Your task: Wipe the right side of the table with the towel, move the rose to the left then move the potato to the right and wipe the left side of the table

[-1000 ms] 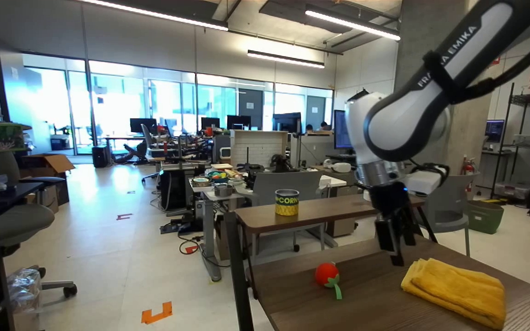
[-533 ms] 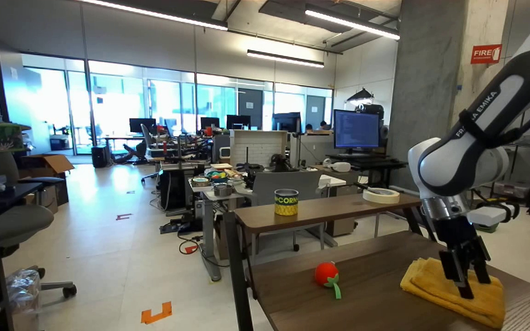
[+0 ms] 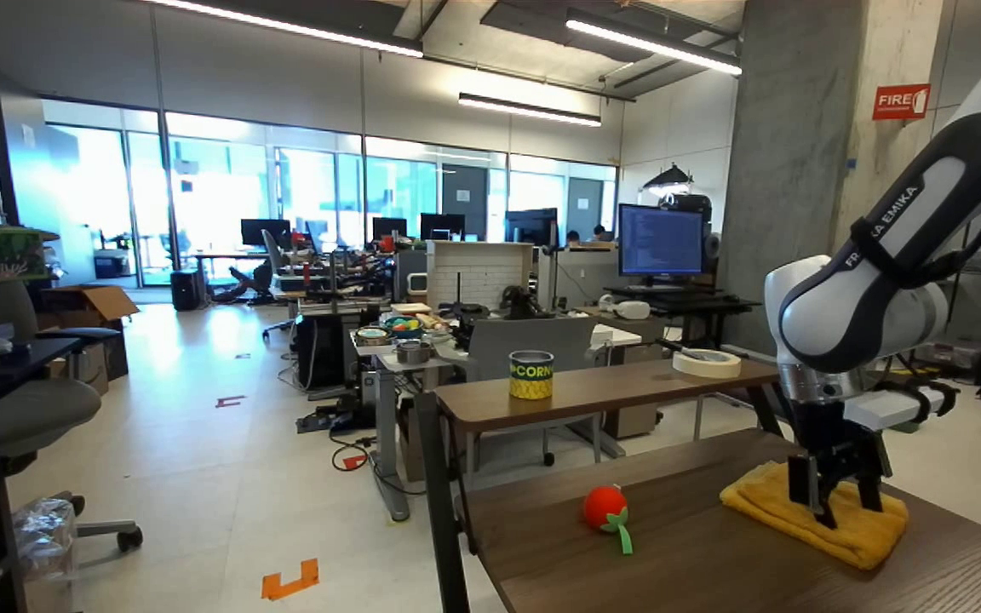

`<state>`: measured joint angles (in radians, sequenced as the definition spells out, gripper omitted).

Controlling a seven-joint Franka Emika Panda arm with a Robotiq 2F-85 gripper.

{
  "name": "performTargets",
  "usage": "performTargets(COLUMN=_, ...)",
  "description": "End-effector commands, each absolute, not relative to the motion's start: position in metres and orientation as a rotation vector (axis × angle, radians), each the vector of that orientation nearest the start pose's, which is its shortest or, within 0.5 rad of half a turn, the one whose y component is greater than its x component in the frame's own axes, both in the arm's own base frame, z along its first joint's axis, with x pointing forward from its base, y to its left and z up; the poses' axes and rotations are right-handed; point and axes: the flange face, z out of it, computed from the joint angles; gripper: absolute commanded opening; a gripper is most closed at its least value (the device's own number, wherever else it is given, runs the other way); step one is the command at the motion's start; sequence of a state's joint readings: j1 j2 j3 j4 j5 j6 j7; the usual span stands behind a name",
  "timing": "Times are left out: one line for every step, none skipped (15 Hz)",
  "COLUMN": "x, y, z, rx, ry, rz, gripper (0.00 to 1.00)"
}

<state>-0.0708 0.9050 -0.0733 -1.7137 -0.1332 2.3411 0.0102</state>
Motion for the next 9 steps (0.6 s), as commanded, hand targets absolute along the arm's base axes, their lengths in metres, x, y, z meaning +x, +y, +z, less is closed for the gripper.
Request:
performTargets(x=0.638, y=-0.129, z=0.042, rx=-3.242, ry=0.343, rz=0.351, gripper=1.0)
performTargets(x=0.64, y=-0.13, z=0.037, rx=-3.254, ry=0.372, rz=0.356, gripper=1.0)
performTargets(x=0.641, y=-0.127, z=0.031, rx=-3.272, ry=0.377, rz=0.367, gripper=1.0)
performTargets(x=0.639, y=-0.12, z=0.023, rx=-3.288, ry=0.351, rz=0.401, gripper=1.0)
performTargets(x=0.635, y=-0.107, z=0.013, rx=-3.296, ry=0.305, rz=0.436, gripper=1.0)
performTargets(x=0.629, y=-0.09, z=0.004, rx=-3.301, ry=0.221, rz=0.478, gripper=1.0)
performTargets(x=0.624, y=-0.074, z=-0.003, rx=-3.309, ry=0.145, rz=0.498, gripper=1.0)
performTargets(x=0.617, y=-0.055, z=-0.007, rx=-3.316, ry=0.044, rz=0.519, gripper=1.0)
performTargets(x=0.611, y=-0.033, z=-0.002, rx=-3.322, ry=-0.073, rz=0.513, gripper=1.0)
